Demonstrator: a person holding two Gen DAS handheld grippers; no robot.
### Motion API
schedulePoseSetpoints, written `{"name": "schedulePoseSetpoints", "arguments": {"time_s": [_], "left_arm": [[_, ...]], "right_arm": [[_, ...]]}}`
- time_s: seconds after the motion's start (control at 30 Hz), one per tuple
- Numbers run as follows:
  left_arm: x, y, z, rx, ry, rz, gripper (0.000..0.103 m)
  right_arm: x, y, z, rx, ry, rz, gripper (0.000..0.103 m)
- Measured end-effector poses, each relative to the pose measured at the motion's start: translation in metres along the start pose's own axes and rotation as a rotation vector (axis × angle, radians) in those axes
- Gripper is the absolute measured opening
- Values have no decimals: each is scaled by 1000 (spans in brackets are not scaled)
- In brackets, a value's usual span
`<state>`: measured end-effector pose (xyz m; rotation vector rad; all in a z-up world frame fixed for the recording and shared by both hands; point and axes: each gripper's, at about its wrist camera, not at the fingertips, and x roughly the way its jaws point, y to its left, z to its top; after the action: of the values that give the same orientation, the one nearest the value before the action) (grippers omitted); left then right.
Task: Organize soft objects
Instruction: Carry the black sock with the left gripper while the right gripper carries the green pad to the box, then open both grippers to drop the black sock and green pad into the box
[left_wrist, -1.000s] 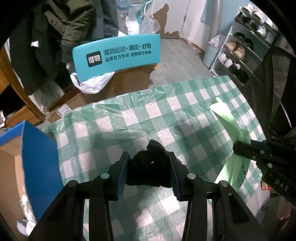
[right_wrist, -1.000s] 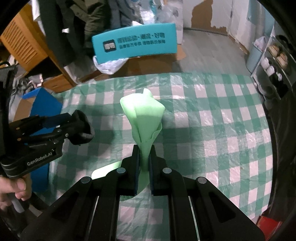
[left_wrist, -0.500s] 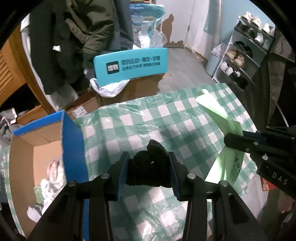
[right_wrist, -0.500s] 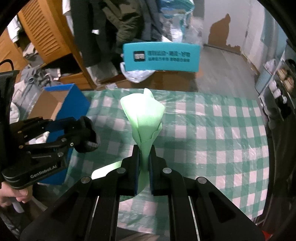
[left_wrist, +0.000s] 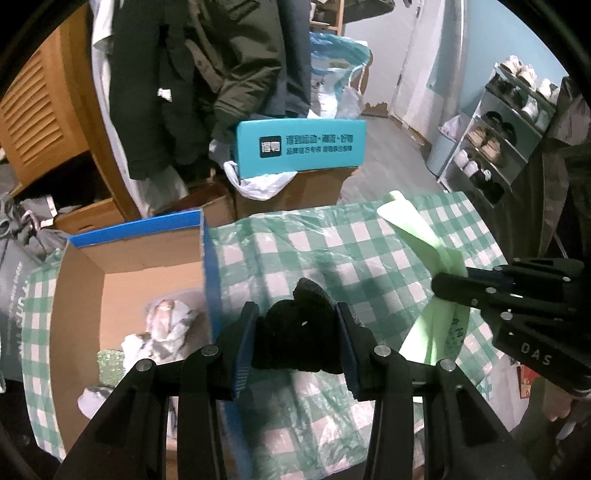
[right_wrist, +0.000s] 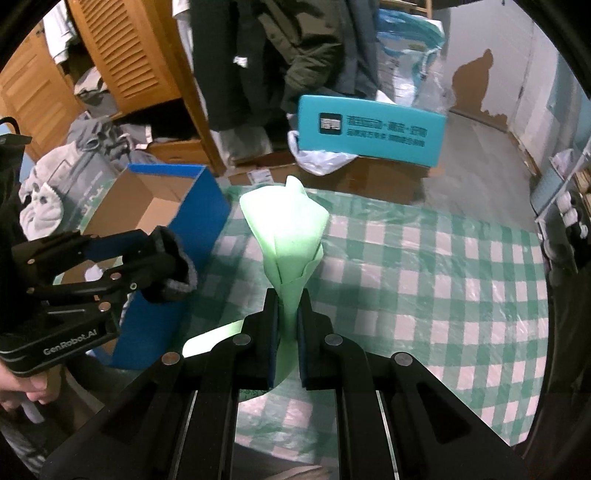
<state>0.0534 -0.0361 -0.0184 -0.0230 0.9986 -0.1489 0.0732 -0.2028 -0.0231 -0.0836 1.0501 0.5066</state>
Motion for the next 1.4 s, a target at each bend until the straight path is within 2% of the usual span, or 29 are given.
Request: {"name": "schedulePoseSetpoints", "arguments": {"time_s": [0.2,0.87,1.4], "left_arm": [[-15,20,-3,-16,-27,23,42],[-39,103,-27,-146,-49,73,42],[-32,164,-51,-252,-11,109,43]], "right_arm": [[6,25,11,-34,-1,18,8],[36,114,41,-141,28,94,8],[80,170,48,-187,115,136,8]]}}
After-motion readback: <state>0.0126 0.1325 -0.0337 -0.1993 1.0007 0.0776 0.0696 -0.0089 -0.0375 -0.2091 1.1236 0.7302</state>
